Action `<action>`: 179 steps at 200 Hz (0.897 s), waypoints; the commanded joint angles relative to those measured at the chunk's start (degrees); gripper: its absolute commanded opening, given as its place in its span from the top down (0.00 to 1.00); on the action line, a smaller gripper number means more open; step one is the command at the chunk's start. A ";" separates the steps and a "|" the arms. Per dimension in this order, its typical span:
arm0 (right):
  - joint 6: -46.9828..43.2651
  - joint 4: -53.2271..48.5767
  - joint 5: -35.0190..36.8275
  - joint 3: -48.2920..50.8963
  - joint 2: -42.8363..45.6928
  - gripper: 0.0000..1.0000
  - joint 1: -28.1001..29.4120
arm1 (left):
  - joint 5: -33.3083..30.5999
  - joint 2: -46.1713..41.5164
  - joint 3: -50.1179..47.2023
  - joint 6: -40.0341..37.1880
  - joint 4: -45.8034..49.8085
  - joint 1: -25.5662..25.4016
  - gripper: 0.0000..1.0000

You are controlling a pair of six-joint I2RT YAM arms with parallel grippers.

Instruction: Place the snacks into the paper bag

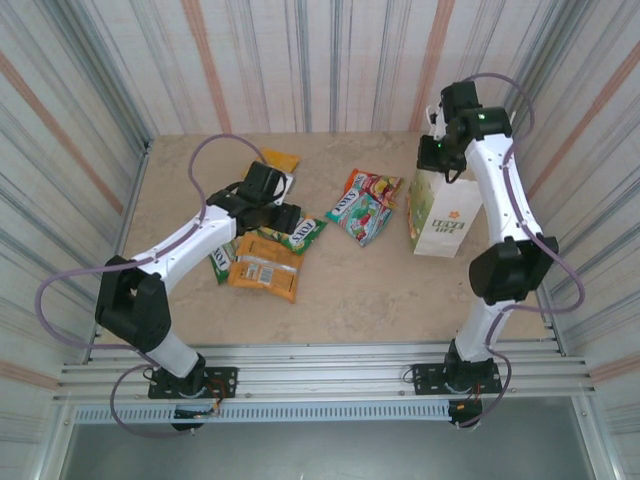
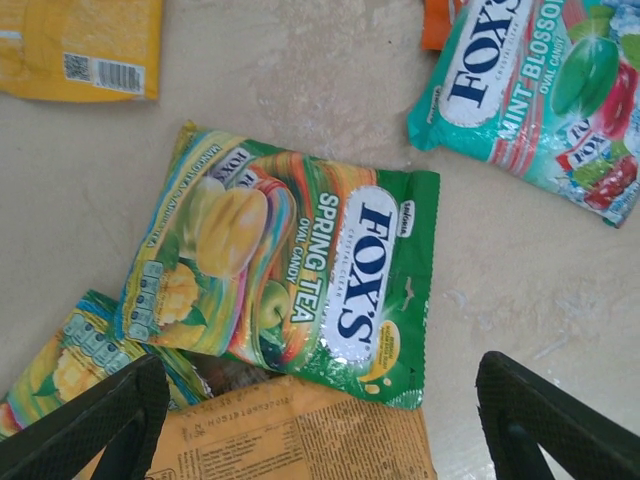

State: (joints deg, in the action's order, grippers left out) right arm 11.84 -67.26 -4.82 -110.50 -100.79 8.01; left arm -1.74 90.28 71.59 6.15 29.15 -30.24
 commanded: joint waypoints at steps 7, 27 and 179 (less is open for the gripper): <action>-2.17 5.19 -2.97 8.00 5.44 1.00 1.11 | 1.99 -2.95 -1.87 2.02 -0.49 -0.35 0.17; -2.51 7.24 -3.88 11.64 7.97 1.00 1.94 | 2.45 -3.35 -2.81 2.45 -1.16 -0.36 0.17; -0.76 13.05 -7.11 23.35 17.04 0.44 4.21 | 6.53 -3.08 -2.07 3.16 -2.78 -1.51 0.16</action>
State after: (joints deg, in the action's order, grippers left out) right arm 10.72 -54.94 -10.35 -88.27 -85.58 11.99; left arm 3.68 89.49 69.08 8.51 26.79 -31.27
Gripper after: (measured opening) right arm 0.390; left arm 0.836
